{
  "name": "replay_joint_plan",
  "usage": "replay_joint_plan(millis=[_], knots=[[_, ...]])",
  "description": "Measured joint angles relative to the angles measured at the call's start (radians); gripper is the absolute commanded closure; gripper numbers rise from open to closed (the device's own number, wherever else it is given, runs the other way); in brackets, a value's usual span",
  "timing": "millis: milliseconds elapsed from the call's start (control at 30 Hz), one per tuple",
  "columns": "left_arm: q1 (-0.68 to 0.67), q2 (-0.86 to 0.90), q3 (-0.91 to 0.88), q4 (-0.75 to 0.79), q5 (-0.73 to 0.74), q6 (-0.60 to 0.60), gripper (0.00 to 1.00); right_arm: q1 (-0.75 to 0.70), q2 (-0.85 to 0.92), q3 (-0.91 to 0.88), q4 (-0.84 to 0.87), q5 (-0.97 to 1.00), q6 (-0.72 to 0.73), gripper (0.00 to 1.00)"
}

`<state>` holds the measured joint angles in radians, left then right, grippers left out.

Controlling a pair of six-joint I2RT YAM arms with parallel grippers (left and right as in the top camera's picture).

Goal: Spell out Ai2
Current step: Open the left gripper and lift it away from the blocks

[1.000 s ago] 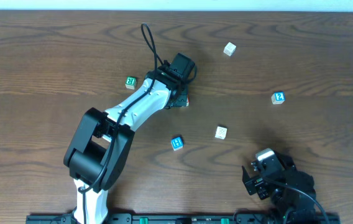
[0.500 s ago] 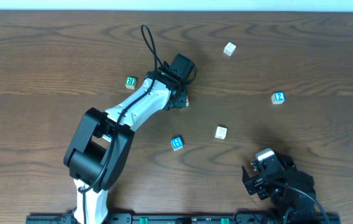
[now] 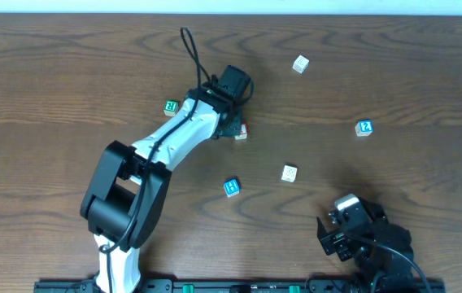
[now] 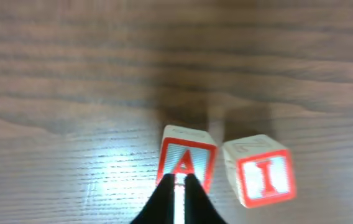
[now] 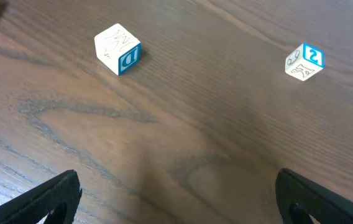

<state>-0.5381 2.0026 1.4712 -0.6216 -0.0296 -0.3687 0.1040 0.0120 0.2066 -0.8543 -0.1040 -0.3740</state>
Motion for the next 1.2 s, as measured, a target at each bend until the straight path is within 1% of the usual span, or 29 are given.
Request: replay_joint_plan(millis=[167,333,467,667,867,1200], knots=[[-0.027,-0.074,0.021,-0.030,0.000,0.007,0.94,0.000,0.000,0.000,0.000,0.000,0.000,0.01],[-0.106,-0.082,0.024,-0.051,-0.012,0.003,0.94,0.000,0.000,0.000,0.000,0.000,0.000,0.01],[-0.147,-0.082,0.024,-0.057,-0.102,-0.009,0.94,0.000,0.000,0.000,0.000,0.000,0.000,0.01],[-0.081,-0.082,0.024,-0.060,-0.163,-0.012,0.94,0.000,0.000,0.000,0.000,0.000,0.000,0.01],[-0.023,-0.089,0.024,-0.094,-0.187,0.049,0.94,0.000,0.000,0.000,0.000,0.000,0.000,0.01],[0.030,-0.258,0.024,-0.124,-0.201,0.135,0.94,0.000,0.000,0.000,0.000,0.000,0.000,0.01]])
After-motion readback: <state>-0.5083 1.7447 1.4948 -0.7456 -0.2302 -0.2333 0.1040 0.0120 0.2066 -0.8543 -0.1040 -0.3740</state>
